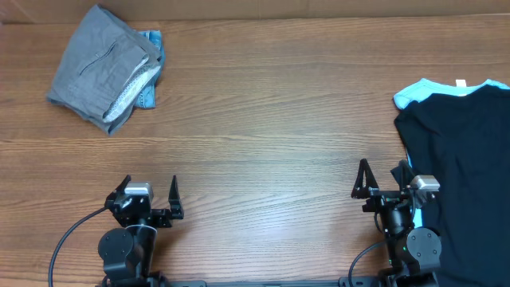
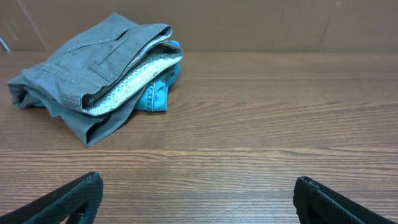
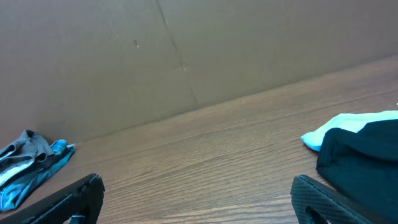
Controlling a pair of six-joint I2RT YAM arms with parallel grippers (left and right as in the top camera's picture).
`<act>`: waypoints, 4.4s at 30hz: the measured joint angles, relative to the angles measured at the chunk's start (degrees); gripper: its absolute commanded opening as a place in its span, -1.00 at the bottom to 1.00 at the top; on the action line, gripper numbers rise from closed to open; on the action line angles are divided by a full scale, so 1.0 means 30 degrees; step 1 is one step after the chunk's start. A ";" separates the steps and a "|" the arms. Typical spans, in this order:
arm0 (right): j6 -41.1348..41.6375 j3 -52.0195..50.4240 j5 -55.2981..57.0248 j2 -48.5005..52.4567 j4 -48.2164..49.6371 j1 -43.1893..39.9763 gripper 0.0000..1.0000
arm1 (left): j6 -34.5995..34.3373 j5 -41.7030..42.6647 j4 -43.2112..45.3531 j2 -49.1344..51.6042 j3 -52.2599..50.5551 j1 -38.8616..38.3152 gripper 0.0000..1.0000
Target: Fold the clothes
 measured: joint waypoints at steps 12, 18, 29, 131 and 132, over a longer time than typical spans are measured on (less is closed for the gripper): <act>0.0000 0.0000 0.0000 0.0000 0.0000 0.0000 1.00 | 0.0000 0.0000 0.0000 0.0000 0.0000 0.0000 1.00; 0.0000 0.0000 -0.0007 0.0000 0.0007 0.0000 1.00 | 0.0000 0.0007 0.0000 0.0000 0.0000 0.0000 0.99; 0.0000 0.0000 0.0000 0.0000 0.0000 0.0000 1.00 | 0.0000 0.0007 0.0000 0.0000 0.0000 0.0000 0.99; -0.0007 0.0000 0.0007 0.0000 -0.0007 0.1450 1.00 | 0.0000 0.0007 0.0000 0.0000 0.0000 0.0000 1.00; 0.0000 0.0000 0.0000 0.0000 0.0000 0.1450 1.00 | 0.0000 0.0007 0.0000 0.0000 0.0000 0.0000 1.00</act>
